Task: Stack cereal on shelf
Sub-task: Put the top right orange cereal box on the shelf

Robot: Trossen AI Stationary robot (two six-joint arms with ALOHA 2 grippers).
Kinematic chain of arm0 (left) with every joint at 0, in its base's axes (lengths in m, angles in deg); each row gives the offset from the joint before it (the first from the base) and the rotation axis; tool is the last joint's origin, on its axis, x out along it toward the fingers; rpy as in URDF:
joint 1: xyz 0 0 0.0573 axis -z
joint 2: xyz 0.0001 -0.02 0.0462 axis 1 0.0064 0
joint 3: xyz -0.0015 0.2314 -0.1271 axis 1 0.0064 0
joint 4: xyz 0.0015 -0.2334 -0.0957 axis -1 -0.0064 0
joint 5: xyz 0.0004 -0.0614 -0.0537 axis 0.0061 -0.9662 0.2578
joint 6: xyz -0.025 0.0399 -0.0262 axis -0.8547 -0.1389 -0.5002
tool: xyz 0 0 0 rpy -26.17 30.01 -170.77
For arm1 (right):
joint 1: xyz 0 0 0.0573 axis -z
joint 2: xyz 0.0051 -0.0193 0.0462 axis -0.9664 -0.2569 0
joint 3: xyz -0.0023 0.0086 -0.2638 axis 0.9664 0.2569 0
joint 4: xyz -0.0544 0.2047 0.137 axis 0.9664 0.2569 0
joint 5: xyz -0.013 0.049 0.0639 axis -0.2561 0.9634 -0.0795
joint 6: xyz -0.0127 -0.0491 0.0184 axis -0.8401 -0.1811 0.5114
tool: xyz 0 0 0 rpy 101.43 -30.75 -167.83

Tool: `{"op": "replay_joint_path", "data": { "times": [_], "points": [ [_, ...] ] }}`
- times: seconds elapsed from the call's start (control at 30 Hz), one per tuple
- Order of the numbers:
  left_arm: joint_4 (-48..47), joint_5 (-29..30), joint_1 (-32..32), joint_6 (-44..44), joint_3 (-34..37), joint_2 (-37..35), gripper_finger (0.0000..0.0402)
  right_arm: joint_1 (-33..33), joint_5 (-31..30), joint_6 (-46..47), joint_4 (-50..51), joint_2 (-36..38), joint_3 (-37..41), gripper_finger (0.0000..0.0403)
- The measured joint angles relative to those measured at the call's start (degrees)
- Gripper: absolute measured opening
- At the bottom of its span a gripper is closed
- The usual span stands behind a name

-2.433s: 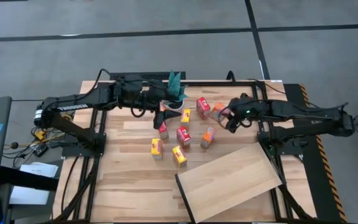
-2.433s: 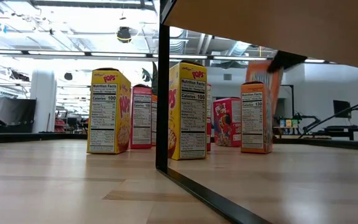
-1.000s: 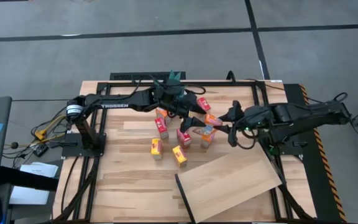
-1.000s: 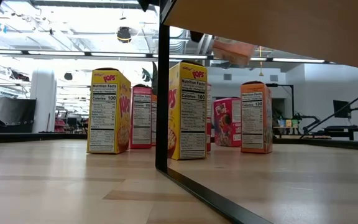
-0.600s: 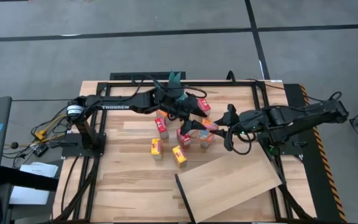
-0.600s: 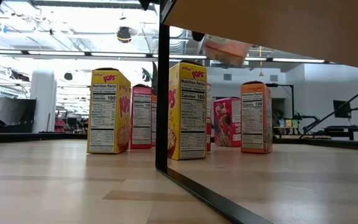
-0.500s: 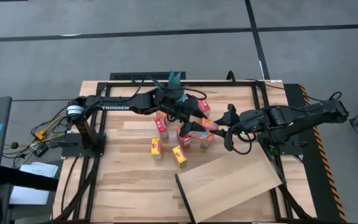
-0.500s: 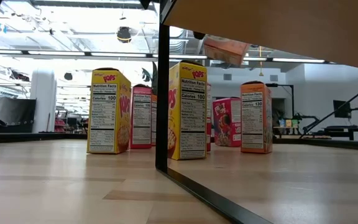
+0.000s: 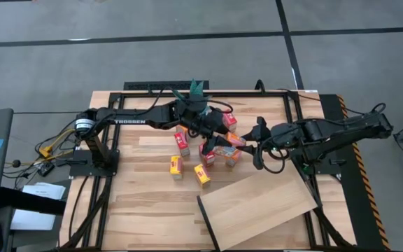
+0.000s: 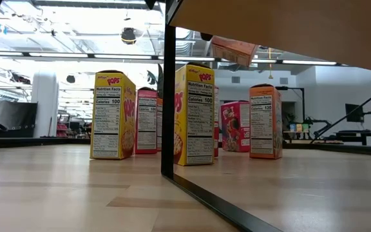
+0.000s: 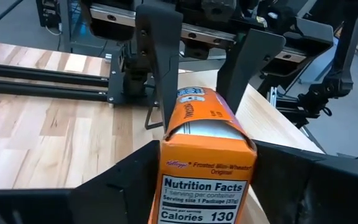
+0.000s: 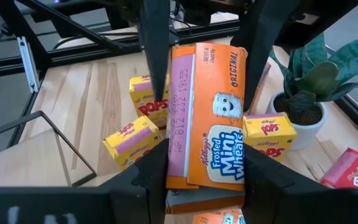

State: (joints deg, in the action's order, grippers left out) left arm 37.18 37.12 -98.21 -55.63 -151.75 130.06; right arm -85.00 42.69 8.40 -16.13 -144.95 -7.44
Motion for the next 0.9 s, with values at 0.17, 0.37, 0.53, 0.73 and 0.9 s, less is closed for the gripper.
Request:
{"op": "replay_joint_path", "data": {
  "times": [0.17,0.37,0.53,0.73,0.9],
  "points": [
    [0.0,0.0,0.0,0.0,0.0,0.0,0.0180,0.0,0.0,0.0,0.0,0.0,0.0,0.0186],
    [0.0,0.0,0.0,-0.1,0.0,0.0,0.0167,0.0,0.0,0.0,0.0,0.0,0.0,0.0194],
    [0.7,2.0,0.2,-0.4,0.0,0.0,0.0167,0.0,0.0,0.0,3.3,0.1,-2.0,0.0202],
    [5.2,5.1,1.2,0.4,0.0,0.0,0.0167,0.0,-0.6,0.2,15.2,3.1,-9.3,0.0205],
    [9.2,13.7,3.2,1.7,0.0,0.1,0.0167,-0.2,-1.5,1.4,23.8,8.2,-14.8,0.0198]
  ]
}}
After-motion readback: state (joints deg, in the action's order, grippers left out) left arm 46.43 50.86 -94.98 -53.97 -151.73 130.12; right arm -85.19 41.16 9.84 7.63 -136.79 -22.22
